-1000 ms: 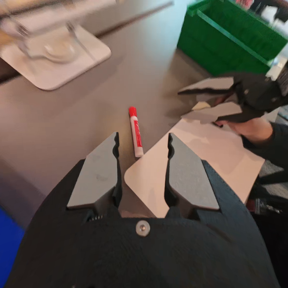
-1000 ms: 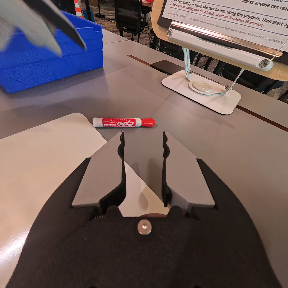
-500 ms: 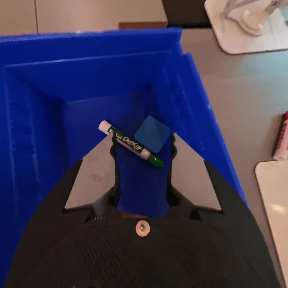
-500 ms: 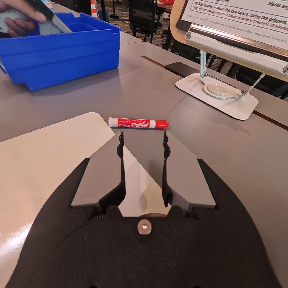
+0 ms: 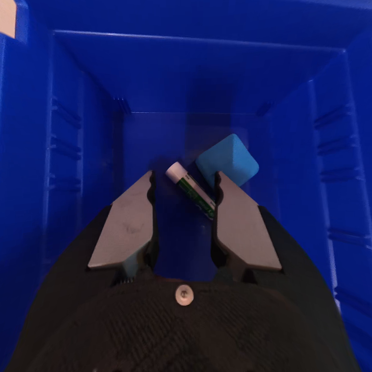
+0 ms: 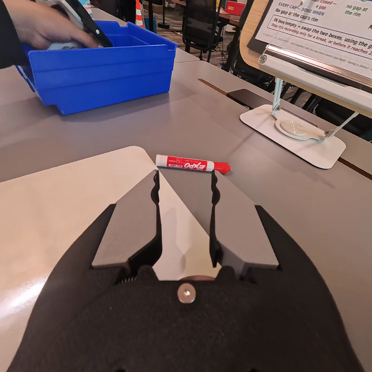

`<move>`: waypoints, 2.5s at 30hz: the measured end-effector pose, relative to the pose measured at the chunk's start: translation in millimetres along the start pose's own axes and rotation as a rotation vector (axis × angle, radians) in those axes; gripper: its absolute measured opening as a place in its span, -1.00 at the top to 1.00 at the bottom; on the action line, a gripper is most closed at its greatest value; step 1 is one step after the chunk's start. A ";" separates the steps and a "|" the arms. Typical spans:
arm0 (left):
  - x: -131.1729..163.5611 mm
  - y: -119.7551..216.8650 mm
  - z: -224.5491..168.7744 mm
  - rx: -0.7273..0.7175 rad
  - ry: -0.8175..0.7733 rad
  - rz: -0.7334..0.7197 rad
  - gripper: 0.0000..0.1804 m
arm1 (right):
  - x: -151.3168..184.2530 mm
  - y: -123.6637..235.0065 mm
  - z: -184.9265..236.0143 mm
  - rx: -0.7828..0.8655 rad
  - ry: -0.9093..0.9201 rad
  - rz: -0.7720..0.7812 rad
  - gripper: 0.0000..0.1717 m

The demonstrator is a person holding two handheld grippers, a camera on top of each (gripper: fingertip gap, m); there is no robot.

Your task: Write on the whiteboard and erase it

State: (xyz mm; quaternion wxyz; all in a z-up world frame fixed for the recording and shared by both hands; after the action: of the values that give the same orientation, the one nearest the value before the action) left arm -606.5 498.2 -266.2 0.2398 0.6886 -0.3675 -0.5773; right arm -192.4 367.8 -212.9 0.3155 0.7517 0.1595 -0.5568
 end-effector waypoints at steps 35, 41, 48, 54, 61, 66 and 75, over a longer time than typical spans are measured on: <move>25.8 39.4 -19.5 -0.133 -0.165 0.036 0.82 | -20.3 15.9 5.3 -0.025 -0.015 -0.085 0.44; -8.8 84.4 -56.7 -0.051 -0.237 -0.065 0.82 | -19.5 15.0 -3.9 0.004 -0.027 -0.086 0.45; -19.5 97.8 -201.1 0.177 -0.581 -0.067 0.82 | -12.5 11.1 -29.0 0.061 -0.111 -0.068 0.45; 30.6 48.3 -336.7 0.328 -0.987 0.102 0.82 | -3.5 8.6 -52.3 0.115 -0.177 -0.049 0.46; 73.8 -20.9 -421.9 0.429 -1.272 0.270 0.82 | 0.6 13.8 -73.7 0.139 -0.183 -0.042 0.45; 87.1 -49.3 -455.4 0.562 -1.371 0.315 0.82 | 25.3 13.7 -110.3 0.251 -0.182 0.055 0.48; 99.0 -72.8 -471.2 0.633 -1.430 0.272 0.80 | 69.8 -1.9 -109.0 0.198 -0.131 0.277 0.43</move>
State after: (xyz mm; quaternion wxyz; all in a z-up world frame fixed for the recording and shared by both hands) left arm -125.9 421.1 -279.5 -0.1929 0.1351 -0.6600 -0.7134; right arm -90.2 432.5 -259.2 0.3233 0.7560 -0.0220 -0.5687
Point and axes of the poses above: each gripper's, where its closed fingertips meet, y back along the fingers, x out of its underside, z = x × y across the jaws, the point moved 1 cm from there along y, back along the fingers, and after that the axes turned 9 degrees about x, right-handed, at the moved point
